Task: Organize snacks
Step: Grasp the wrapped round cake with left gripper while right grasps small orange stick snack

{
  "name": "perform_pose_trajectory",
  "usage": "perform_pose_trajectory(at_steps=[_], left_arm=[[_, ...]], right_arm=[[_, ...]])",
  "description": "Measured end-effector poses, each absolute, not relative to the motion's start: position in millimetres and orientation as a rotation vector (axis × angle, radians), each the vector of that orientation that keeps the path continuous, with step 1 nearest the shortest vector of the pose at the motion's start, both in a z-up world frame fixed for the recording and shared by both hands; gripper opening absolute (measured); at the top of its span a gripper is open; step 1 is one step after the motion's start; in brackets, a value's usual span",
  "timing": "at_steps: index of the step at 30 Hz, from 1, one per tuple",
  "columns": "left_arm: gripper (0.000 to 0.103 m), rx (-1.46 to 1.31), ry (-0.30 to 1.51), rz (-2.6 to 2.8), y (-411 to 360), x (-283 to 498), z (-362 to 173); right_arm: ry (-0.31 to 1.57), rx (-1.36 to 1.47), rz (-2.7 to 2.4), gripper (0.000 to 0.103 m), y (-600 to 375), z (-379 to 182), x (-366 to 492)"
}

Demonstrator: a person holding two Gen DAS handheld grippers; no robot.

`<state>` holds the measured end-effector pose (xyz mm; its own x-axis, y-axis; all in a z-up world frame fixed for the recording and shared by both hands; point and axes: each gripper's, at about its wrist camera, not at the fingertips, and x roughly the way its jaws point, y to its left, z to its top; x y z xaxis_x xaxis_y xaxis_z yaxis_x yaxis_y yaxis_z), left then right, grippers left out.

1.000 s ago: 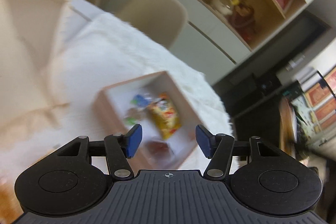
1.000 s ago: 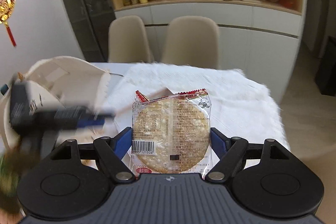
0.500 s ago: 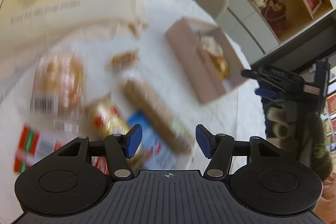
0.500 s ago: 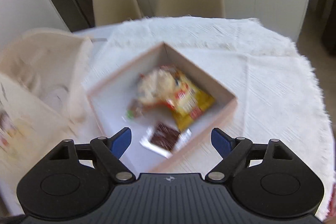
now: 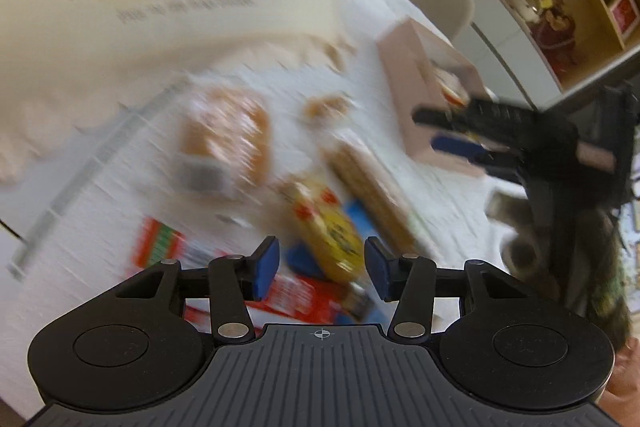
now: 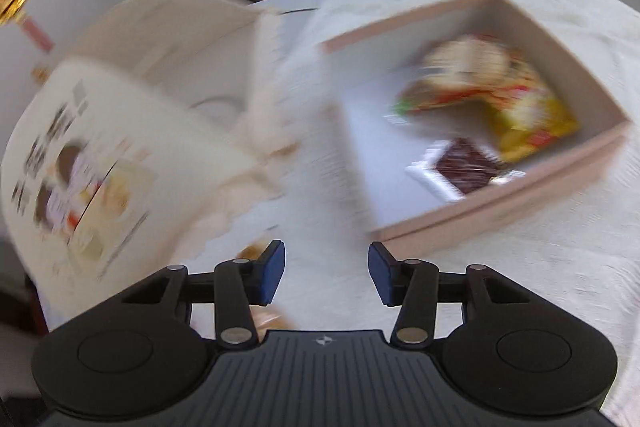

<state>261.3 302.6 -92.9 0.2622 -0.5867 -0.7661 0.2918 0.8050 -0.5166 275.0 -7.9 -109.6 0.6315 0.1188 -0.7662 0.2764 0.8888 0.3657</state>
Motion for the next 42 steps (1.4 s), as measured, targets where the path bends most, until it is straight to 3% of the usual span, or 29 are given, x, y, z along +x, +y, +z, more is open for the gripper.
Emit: perform_pose_trajectory(at_steps=[2,4,5,10,11,12,13,16,25,27,30,31,38,42], left_arm=[[0.052,-0.285,1.134,-0.568,310,273,-91],[0.052,-0.284,1.114,-0.541,317,287,-91],[0.052,-0.280,1.113,-0.531,317,294,-93],[0.053,-0.225,1.103,-0.461,306,324,-105],[0.055,-0.206,1.100,-0.458,301,327,-108],[0.058,-0.187,1.098,-0.459,296,329,-109],[0.065,-0.171,1.098,-0.465,290,332,-111],[0.071,-0.113,1.099,-0.506,269,337,-114],[0.063,0.038,1.098,-0.744,189,322,-115],[0.060,0.085,1.100,-0.785,181,313,-110],[0.058,0.082,1.131,-0.829,183,304,-102],[0.057,0.073,1.131,-0.830,186,303,-100],[0.056,-0.058,1.117,-0.704,225,306,-79],[0.056,-0.147,1.114,-0.652,262,296,-68]], right_arm=[[0.913,0.398,-0.074,0.050,7,-108,277],[0.934,0.327,-0.051,0.073,18,-108,272],[0.944,0.308,-0.030,0.077,22,-109,265],[1.016,0.204,-0.011,0.077,39,-130,233],[1.023,0.176,-0.027,0.077,41,-135,227],[1.029,0.150,-0.050,0.068,42,-139,221],[1.041,0.140,-0.070,0.049,43,-144,215],[1.054,0.207,-0.075,0.040,32,-147,195],[1.090,0.247,-0.010,0.037,28,-138,133],[1.085,0.234,-0.015,0.043,29,-135,127],[1.051,0.203,-0.076,0.065,22,-128,118],[1.035,0.186,-0.101,0.067,20,-124,116],[0.949,0.020,-0.162,0.069,16,-113,123],[0.893,-0.059,-0.150,0.082,25,-97,159]])
